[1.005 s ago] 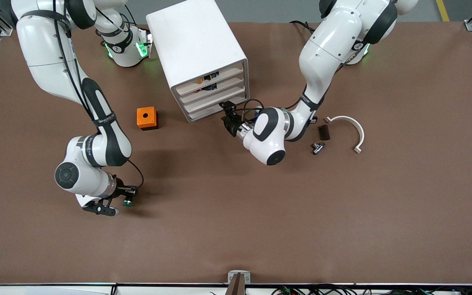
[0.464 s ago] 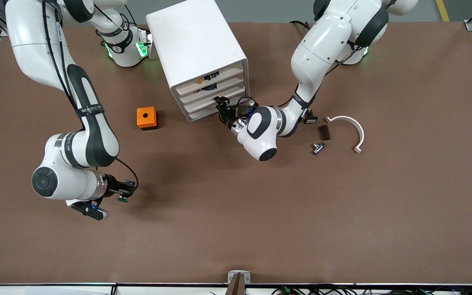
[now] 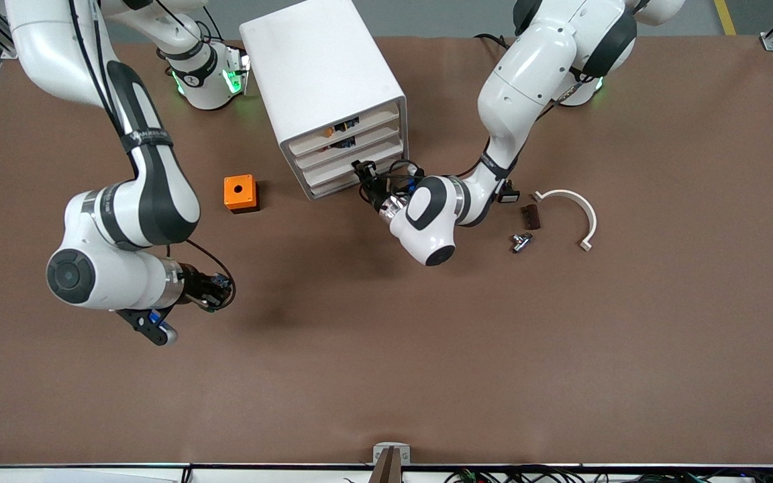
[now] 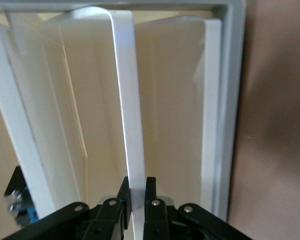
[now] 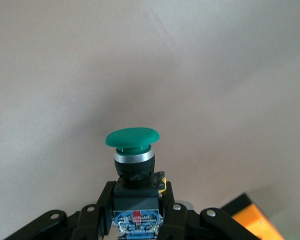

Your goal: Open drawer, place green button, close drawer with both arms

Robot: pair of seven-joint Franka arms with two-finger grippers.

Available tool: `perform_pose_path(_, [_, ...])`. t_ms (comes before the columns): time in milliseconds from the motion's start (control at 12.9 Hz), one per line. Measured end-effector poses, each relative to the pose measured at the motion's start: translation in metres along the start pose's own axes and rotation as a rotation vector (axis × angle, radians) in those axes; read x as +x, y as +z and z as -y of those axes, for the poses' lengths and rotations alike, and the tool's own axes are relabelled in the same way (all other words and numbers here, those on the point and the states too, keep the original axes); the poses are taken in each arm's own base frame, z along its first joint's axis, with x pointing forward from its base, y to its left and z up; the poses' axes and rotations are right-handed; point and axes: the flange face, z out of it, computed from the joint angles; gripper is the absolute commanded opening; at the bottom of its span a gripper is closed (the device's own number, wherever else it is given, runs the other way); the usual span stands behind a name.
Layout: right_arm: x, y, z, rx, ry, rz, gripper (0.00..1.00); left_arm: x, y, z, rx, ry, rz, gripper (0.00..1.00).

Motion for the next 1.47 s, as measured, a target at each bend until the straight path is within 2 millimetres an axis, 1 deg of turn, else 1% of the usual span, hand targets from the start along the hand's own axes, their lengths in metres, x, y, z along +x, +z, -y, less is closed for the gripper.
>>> perform_pose_path(77, [-0.013, -0.006, 0.005, 0.002, 0.037, 0.013, 0.00, -0.001, -0.019, -0.003, -0.020, 0.010, 0.017, 0.00])
perform_pose_path(232, [-0.037, -0.015, 0.018, 0.006, 0.117, 0.029, 0.00, -0.001, -0.065, -0.010, -0.070, 0.053, 0.062, 0.00])
perform_pose_path(386, [-0.065, -0.017, 0.033, -0.005, 0.198, 0.030, 0.01, 0.004, -0.106, -0.018, -0.107, 0.099, 0.107, 0.02])
perform_pose_path(464, [-0.081, -0.016, 0.043, -0.010, 0.235, 0.027, 0.01, 0.007, -0.119, -0.021, -0.114, 0.115, 0.124, 0.14])
perform_pose_path(541, [-0.098, -0.014, 0.053, -0.015, 0.271, 0.024, 0.01, 0.009, -0.127, -0.022, -0.117, 0.127, 0.134, 0.37])
perform_pose_path(618, [-0.117, -0.012, 0.064, -0.020, 0.307, 0.020, 0.01, 0.009, -0.128, -0.023, -0.118, 0.134, 0.135, 0.62])
perform_pose_path(695, [-0.135, -0.009, 0.074, -0.025, 0.340, 0.016, 0.01, 0.008, -0.129, -0.021, -0.122, 0.172, 0.136, 0.81])
perform_pose_path(773, [-0.152, -0.006, 0.083, -0.031, 0.369, 0.013, 0.01, 0.006, -0.133, -0.020, -0.126, 0.209, 0.138, 0.88])
perform_pose_path(850, [-0.167, -0.003, 0.090, -0.034, 0.396, 0.009, 0.01, 0.006, -0.138, -0.018, -0.127, 0.228, 0.142, 0.91])
perform_pose_path(927, [-0.177, -0.002, 0.095, -0.032, 0.418, 0.005, 0.01, 0.006, -0.144, -0.017, -0.130, 0.235, 0.149, 0.98])
perform_pose_path(1082, [-0.191, -0.005, 0.100, -0.019, 0.442, -0.002, 0.01, 0.011, -0.164, -0.020, -0.141, 0.237, 0.173, 0.99])
perform_pose_path(1236, [-0.210, -0.003, 0.110, 0.009, 0.460, -0.013, 0.01, 0.021, -0.195, -0.026, -0.175, 0.252, 0.201, 0.99])
perform_pose_path(1314, [-0.221, 0.002, 0.116, 0.022, 0.472, -0.019, 0.01, 0.028, -0.211, -0.030, -0.198, 0.252, 0.209, 0.99])
perform_pose_path(1391, [-0.233, 0.012, 0.121, 0.029, 0.488, -0.023, 0.01, 0.034, -0.227, -0.032, -0.223, 0.261, 0.216, 0.99])
perform_pose_path(1468, [-0.247, 0.026, 0.126, 0.035, 0.511, -0.028, 0.01, 0.038, -0.243, -0.030, -0.251, 0.271, 0.222, 0.99])
